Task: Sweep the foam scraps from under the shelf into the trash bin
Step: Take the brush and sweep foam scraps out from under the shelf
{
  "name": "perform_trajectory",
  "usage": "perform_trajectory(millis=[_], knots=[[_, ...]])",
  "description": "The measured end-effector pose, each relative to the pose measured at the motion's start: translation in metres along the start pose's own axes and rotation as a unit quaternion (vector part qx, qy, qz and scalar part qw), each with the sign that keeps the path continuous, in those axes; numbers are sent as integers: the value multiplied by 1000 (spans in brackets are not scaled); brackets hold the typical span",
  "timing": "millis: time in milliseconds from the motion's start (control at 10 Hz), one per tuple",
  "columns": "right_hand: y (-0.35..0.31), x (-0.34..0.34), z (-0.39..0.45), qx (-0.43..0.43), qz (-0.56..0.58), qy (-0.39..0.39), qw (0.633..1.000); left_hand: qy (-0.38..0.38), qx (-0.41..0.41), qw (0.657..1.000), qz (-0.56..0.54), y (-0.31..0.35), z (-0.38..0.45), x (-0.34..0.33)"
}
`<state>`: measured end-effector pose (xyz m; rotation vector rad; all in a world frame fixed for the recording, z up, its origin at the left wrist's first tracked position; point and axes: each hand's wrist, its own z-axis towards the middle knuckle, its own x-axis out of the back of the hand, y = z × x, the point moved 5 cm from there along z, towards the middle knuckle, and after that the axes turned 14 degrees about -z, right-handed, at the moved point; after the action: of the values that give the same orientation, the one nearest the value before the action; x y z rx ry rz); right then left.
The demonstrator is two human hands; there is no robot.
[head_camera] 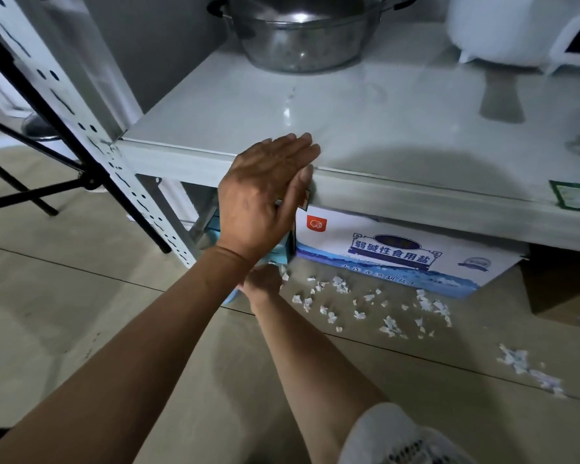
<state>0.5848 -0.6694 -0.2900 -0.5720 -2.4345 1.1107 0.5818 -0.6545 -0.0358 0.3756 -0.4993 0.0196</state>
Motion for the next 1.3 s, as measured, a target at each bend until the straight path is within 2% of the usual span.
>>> perform_trajectory(millis=[100,200,300,500,600,700,900,1000,1300], knots=[[11,17,13,-4,-41,31,999,3,5,1000,7,1,0,-5],[12,49,13,-14,-139,88,986,12,16,1000,7,1,0,-6],[19,88,4,-27,-157,141,977,19,17,1000,10,1,-1,-6],[47,149,-16,-49,-233,157,959,7,25,1000,17,2,1,-4],[55,167,-28,-46,-224,166,959,-5,26,999,19,3,0,-3],[50,160,-38,-10,-203,167,965,-8,22,1000,20,3,1,-4],[49,105,-47,20,-189,80,979,-6,17,1000,15,1,0,-4],[57,119,-44,22,-217,97,971,-5,20,1000,15,2,1,-4],[87,243,-57,-26,-254,201,946,2,24,1000,17,5,0,-5]])
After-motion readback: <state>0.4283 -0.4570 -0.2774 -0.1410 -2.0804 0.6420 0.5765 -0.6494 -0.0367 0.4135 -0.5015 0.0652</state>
